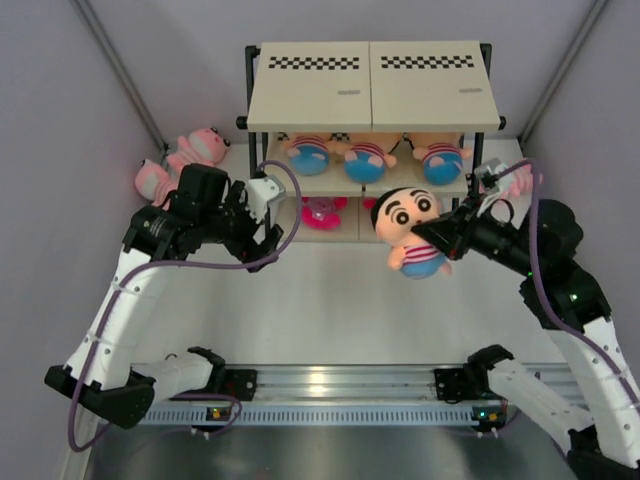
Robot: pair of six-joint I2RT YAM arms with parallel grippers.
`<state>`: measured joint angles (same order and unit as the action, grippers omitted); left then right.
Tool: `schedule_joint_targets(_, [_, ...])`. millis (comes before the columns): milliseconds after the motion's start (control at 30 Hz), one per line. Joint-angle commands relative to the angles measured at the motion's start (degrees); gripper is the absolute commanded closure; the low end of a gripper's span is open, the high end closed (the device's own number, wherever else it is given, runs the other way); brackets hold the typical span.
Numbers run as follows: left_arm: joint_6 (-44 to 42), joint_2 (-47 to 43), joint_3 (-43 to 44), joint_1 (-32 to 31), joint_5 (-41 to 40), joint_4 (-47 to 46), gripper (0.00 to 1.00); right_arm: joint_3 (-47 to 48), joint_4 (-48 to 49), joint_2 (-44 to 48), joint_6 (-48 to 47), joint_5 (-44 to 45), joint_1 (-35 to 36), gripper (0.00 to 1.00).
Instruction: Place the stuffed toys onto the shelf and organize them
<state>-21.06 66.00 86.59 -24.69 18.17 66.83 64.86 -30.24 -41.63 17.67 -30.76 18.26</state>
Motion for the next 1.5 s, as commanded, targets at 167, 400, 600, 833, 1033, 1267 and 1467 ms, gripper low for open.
schedule_joint_targets(167, [2.6, 0.9, 0.9, 1.5, 7.0, -1.7, 0.01, 7.4, 9.5, -18.4, -6.9, 36.3, 38.6, 1.0])
schedule_joint_targets(400, [2.9, 0.4, 2.5, 2.4, 12.4, -1.7, 0.01, 13.8, 12.7, -31.1, -6.7, 31.7, 41.4, 1.0])
schedule_joint_targets(600, [1.9, 1.1, 1.7, 2.5, 17.2, -1.7, 0.01, 14.7, 15.2, -34.1, -7.2, 29.1, 42.3, 1.0])
schedule_joint_targets(833, [3.6, 5.4, 4.1, 2.5, 15.2, -2.0, 0.02, 14.1, 19.1, -34.4, -8.5, 21.3, 43.2, 1.0])
schedule_joint_targets(1033, [1.7, 8.2, 4.4, 2.5, 16.8, -1.8, 1.0, 12.4, 18.5, -32.7, -11.9, 17.1, 43.3, 0.7])
schedule_joint_targets(1267, [-2.6, 5.6, 1.5, 3.1, 21.2, -1.9, 1.0, -2.8, 15.8, -16.1, -31.2, 25.7, 43.3, 0.24])
schedule_joint_targets(1467, [-3.4, 4.2, -0.8, 3.1, 24.0, -1.7, 1.0, -19.2, 23.5, -2.9, -48.5, 18.5, 43.3, 0.01])
